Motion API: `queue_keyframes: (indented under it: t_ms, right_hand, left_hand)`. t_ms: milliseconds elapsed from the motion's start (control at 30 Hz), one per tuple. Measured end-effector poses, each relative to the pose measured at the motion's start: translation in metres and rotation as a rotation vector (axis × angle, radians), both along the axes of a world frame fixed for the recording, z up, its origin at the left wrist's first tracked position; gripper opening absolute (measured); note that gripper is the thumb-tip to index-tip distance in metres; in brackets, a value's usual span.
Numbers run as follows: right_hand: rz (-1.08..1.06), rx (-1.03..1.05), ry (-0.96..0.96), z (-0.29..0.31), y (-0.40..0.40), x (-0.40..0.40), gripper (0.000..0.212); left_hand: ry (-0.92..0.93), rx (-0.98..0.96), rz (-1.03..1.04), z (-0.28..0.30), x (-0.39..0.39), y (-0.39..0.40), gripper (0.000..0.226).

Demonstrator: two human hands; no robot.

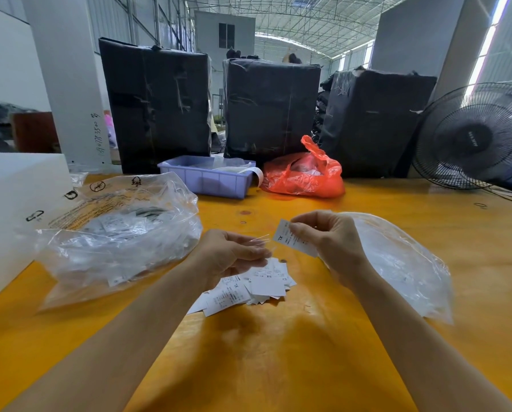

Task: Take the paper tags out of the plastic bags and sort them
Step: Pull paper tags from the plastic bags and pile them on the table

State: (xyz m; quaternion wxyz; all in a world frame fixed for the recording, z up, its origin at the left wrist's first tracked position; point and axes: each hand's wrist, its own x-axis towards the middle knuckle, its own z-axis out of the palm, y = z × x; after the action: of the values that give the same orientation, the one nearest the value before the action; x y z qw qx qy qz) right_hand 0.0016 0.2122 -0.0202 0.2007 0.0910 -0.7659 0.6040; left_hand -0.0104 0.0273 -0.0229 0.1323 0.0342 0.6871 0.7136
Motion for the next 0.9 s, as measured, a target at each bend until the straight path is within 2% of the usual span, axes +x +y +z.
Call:
queue_keyframes:
  t_ms: [100,233,467,667,900]
  right_hand:
    - [-0.008,0.01,-0.006,-0.0001,0.0004,0.0,0.013]
    - [0.007,0.018,-0.034,-0.0003,0.0008,-0.0005,0.011]
    - [0.029,0.087,-0.034,-0.0033,-0.0009,-0.0006,0.011]
    - [0.097,0.149,-0.012,-0.0036,-0.0021,0.0009,0.006]
    - [0.145,0.263,-0.033,-0.004,-0.0034,0.0022,0.01]
  left_hand:
    - [0.006,-0.004,0.008,0.0001,-0.0001,0.0006,0.027]
    - [0.039,-0.031,0.006,0.0005,0.0013,0.0008,0.03]
    - [0.072,-0.099,-0.004,-0.0009,-0.0001,0.0013,0.021]
    - [0.04,-0.086,-0.093,0.0006,0.001,0.0006,0.028]
    - [0.03,-0.076,-0.045,0.0007,0.0007,0.001,0.012]
